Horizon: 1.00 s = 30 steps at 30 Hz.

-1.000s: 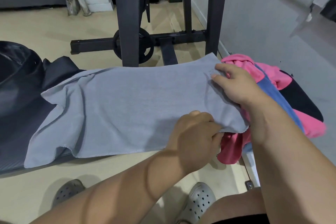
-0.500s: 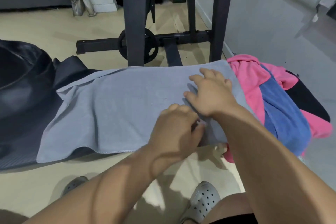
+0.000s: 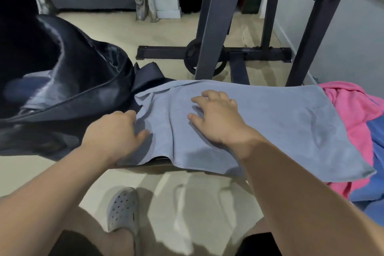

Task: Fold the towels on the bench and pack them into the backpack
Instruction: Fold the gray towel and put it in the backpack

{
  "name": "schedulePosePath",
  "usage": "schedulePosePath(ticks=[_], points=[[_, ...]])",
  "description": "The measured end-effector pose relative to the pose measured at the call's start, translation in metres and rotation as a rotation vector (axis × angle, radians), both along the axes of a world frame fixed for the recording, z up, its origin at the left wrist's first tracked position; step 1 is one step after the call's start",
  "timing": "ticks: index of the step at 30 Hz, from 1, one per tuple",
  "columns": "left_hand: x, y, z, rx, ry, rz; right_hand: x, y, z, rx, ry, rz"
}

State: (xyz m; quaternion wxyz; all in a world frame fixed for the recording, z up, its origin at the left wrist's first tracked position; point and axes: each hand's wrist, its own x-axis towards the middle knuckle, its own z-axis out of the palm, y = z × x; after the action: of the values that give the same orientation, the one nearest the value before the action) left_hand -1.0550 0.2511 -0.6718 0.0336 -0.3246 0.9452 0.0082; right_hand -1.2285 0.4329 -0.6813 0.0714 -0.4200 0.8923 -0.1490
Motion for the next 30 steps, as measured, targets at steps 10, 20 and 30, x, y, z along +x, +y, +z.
schedulePosePath(ticks=[10,20,30], points=[[-0.021,-0.010,-0.008,0.199,-0.069,0.013,0.019,-0.088,-0.012,-0.084,-0.084,0.121],[-0.028,-0.007,-0.007,0.247,-0.016,-0.093,-0.003,-0.123,-0.033,0.003,-0.146,0.187],[-0.027,0.000,0.020,0.465,0.411,-0.014,-0.034,-0.114,-0.029,-0.498,-0.318,0.006]])
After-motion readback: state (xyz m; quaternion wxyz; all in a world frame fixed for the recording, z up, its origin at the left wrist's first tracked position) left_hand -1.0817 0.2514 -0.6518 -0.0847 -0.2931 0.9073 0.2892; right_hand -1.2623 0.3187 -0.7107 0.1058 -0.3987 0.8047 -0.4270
